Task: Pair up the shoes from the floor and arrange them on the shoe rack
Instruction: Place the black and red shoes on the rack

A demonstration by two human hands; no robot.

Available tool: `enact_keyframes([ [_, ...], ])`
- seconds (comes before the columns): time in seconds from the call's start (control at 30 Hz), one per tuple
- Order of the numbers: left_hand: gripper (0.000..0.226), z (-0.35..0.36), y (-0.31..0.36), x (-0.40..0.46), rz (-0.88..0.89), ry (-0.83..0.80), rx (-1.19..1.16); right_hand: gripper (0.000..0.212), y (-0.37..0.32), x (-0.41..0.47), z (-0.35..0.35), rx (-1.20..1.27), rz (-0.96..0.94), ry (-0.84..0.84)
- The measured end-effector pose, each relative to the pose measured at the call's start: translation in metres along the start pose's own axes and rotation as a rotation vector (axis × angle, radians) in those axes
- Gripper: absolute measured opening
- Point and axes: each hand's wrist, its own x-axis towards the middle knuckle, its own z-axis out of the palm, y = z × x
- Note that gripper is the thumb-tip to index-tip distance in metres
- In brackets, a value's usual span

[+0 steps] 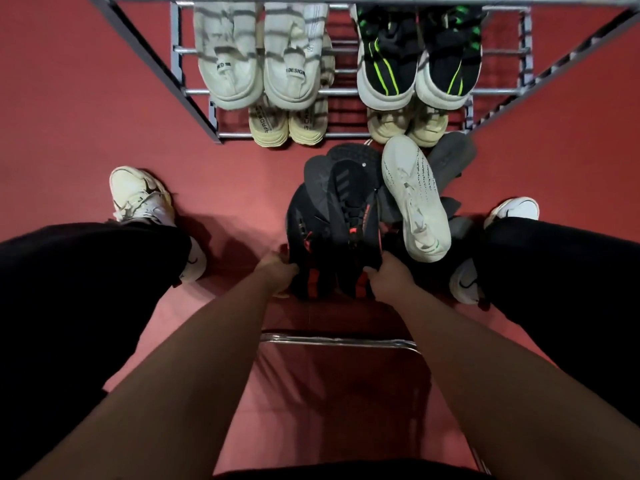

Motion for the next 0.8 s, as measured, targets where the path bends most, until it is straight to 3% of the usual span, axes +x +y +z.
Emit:
enact_keyframes([
  [0.3, 0.008, -0.094, 0.025, -0.103, 0.191, -0.177, -0.012, 0.032, -0.042, -0.062, -0.066, -0.118, -0.058, 0.054],
  [0.43, 0.036, -0.111, 0.021, -0.144, 0.313, -0.104, -0.137, 0.024, -0.054, -0.101, -0.097, -0.106, -0.108, 0.127],
  [0.63, 0.031, -0.124, 0.041, -0.194, 0.492, -0.061, -0.196, 0.018, -0.061, -0.151, -0.140, 0.284, -0.208, 0.115],
  [0.8, 0.020, -0.142, 0.064, -0.235, 0.594, 0.018, -0.235, 0.012, -0.075, -0.181, -0.165, 0.434, -0.295, 0.147],
])
